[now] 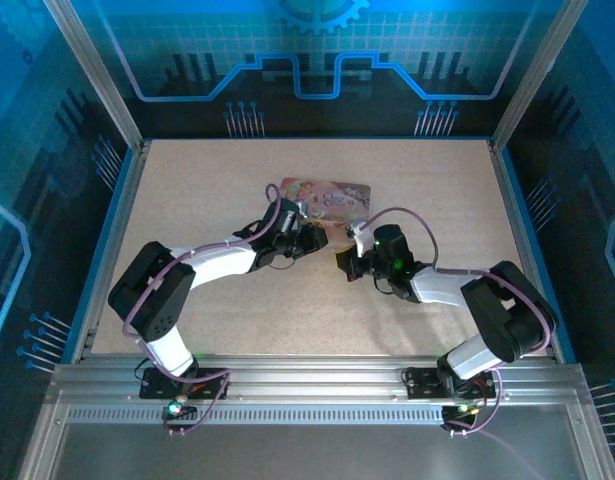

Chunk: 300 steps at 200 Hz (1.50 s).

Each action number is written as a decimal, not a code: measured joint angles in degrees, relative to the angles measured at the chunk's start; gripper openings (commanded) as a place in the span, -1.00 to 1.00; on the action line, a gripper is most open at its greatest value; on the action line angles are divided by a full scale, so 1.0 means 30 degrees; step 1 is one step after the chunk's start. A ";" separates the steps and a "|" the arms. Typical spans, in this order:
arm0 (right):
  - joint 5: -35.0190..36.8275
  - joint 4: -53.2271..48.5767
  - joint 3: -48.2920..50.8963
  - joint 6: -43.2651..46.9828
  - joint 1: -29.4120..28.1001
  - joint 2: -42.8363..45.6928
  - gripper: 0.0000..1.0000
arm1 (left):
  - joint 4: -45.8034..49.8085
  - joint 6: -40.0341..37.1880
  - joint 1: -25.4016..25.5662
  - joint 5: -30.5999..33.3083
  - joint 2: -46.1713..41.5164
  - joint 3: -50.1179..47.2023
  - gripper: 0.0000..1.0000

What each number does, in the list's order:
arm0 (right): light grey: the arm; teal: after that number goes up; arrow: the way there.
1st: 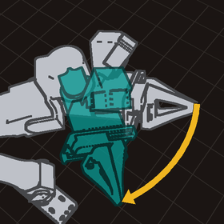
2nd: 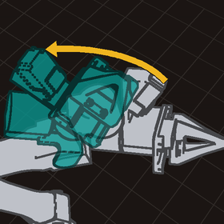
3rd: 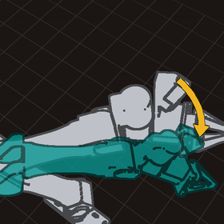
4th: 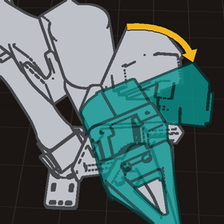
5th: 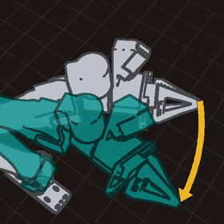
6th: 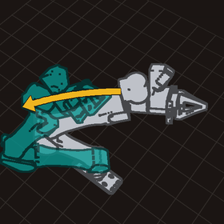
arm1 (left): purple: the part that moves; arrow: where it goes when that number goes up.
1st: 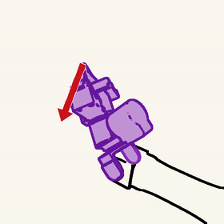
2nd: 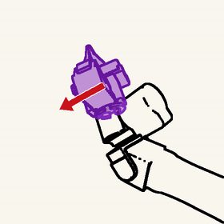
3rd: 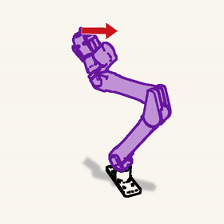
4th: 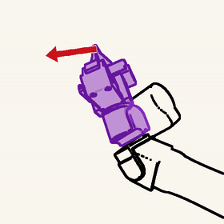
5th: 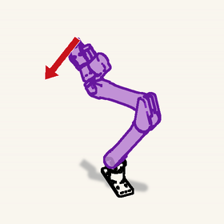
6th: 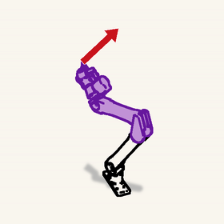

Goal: Unlock a padlock with a key

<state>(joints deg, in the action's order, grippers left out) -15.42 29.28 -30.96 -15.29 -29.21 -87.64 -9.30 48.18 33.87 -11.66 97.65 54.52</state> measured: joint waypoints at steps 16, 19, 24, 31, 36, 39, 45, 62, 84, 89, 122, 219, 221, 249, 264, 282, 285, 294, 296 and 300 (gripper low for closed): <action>-0.0007 0.0277 0.0000 -0.0058 0.0007 -0.0175 -1.00 | 0.0000 0.0000 0.0000 0.0000 0.0000 0.0000 -0.64; 0.0000 0.0291 0.0000 -0.0066 0.0007 -0.0204 -1.00 | 0.0000 0.0000 0.0000 0.0000 0.0000 0.0000 -0.63; -0.0007 0.0372 0.0000 -0.0066 0.0007 -0.0255 -1.00 | 0.0000 0.0000 0.0007 0.0000 0.0000 0.0000 -0.64; 0.0000 0.0466 0.0000 -0.0109 0.0007 -0.0306 -1.00 | 0.0000 0.0000 0.0007 0.0007 0.0000 0.0000 -0.64; 0.0000 0.0568 0.0000 -0.0117 0.0015 -0.0364 -1.00 | 0.0000 0.0000 0.0000 0.0007 0.0000 0.0000 -0.64; 0.0000 0.0597 0.0000 -0.0124 0.0029 -0.0393 -1.00 | 0.0000 0.0000 0.0007 0.0007 0.0000 0.0000 -0.64; -0.0007 0.0699 0.0000 -0.0131 0.0029 -0.0452 -1.00 | 0.0000 0.0000 0.0007 0.0007 0.0000 0.0000 -0.64; -0.0015 0.0852 0.0000 -0.0131 0.0080 -0.0605 -1.00 | 0.0000 0.0000 0.0007 0.0007 0.0000 0.0000 -0.64; -0.0066 0.1086 0.0000 -0.0131 0.0138 -0.0801 -1.00 | 0.0000 0.0000 0.0007 0.0007 0.0000 0.0000 -0.64; -0.0073 0.1122 0.0000 -0.0131 0.0138 -0.0838 -1.00 | 0.0000 0.0000 0.0007 0.0007 0.0000 0.0000 -0.64; -0.0233 0.1304 -0.0051 -0.0131 0.0168 -0.1166 -1.00 | 0.0000 0.0000 0.0007 0.0007 0.0000 0.0000 -0.65; -0.0678 0.2149 -0.0095 -0.0350 0.0313 -0.1486 -1.00 | 0.0000 0.0000 0.0007 0.0007 0.0000 0.0000 -0.65; -0.0707 0.2157 -0.0095 -0.0357 0.0321 -0.1486 -1.00 | 0.0000 0.0000 0.0007 0.0007 0.0000 0.0000 -0.65; -0.0940 0.2295 -0.0095 -0.0408 0.0408 -0.1494 -1.00 | 0.0000 -0.0007 0.0007 0.0007 0.0000 0.0000 -0.65; -0.0998 0.2353 -0.0095 -0.0415 0.0408 -0.1508 -1.00 | 0.0007 0.0000 0.0015 0.0015 0.0000 0.0000 -0.65; -0.1013 0.2499 -0.0095 -0.0430 0.0423 -0.1552 -1.00 | 0.0007 0.0000 0.0015 0.0015 0.0000 0.0000 -0.66; -0.1013 0.2528 -0.0095 -0.0444 0.0423 -0.1552 -1.00 | 0.0007 0.0000 0.0015 0.0015 0.0000 0.0000 -0.66; -0.1013 0.2601 -0.0095 -0.0481 0.0423 -0.1559 -1.00 | 0.0007 0.0000 0.0022 0.0022 0.0000 0.0000 -0.65; -0.1020 0.2616 -0.0095 -0.0488 0.0430 -0.1566 -1.00 | 0.0007 0.0000 0.0015 0.0022 0.0000 0.0000 -0.66; -0.1020 0.2630 -0.0095 -0.0488 0.0430 -0.1566 -1.00 | 0.0007 0.0000 0.0015 0.0022 0.0000 0.0000 -0.65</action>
<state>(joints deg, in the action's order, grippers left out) -18.48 37.17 -31.24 -16.75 -27.92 -92.33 -9.28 48.18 33.91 -11.60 97.65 54.52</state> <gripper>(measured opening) 0.050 0.231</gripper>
